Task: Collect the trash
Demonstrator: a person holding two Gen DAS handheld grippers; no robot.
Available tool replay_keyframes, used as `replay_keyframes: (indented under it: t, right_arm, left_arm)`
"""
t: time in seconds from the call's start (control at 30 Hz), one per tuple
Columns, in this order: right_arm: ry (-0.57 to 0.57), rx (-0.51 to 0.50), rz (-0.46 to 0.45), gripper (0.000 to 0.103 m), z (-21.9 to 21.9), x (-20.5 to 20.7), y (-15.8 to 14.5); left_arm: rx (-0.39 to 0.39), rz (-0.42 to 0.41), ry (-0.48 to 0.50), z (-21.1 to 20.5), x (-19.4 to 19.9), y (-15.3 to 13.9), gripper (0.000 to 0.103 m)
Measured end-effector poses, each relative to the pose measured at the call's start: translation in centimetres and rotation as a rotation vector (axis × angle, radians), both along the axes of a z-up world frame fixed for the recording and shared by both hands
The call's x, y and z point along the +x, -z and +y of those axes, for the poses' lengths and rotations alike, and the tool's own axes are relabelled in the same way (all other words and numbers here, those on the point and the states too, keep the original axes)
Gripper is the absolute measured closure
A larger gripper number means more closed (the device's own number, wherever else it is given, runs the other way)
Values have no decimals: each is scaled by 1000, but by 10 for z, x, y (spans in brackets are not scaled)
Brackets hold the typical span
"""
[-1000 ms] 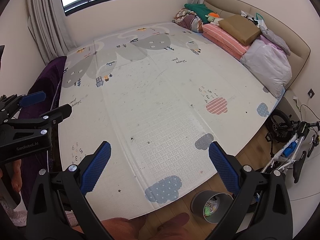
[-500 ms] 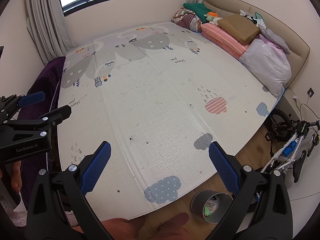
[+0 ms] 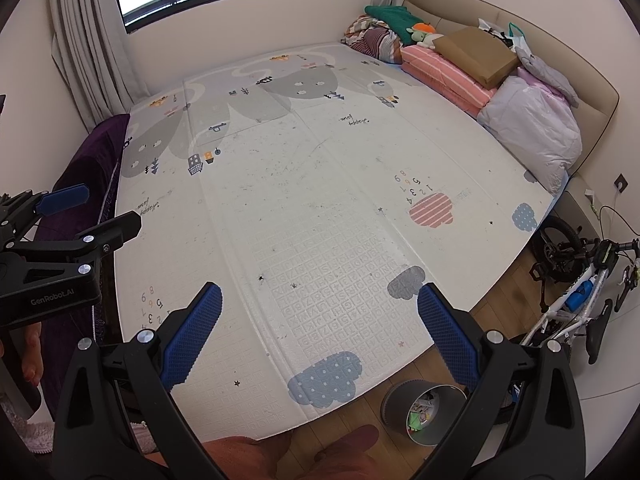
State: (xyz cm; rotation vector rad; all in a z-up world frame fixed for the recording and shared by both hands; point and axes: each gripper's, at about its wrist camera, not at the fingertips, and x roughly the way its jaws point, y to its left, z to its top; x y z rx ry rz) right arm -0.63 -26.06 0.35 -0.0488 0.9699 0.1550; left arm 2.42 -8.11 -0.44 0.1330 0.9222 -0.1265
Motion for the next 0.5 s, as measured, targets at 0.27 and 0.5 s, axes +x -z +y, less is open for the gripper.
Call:
replay_keyframes:
  t: [0.27, 0.5]
  right_arm:
    - [1, -1, 0, 8, 0, 0, 0]
    - [0, -1, 1, 8, -1, 1, 0]
  left_arm:
    - [-3, -2, 10, -1, 2, 1, 14]
    - [-23, -18, 20, -2, 3, 0, 14]
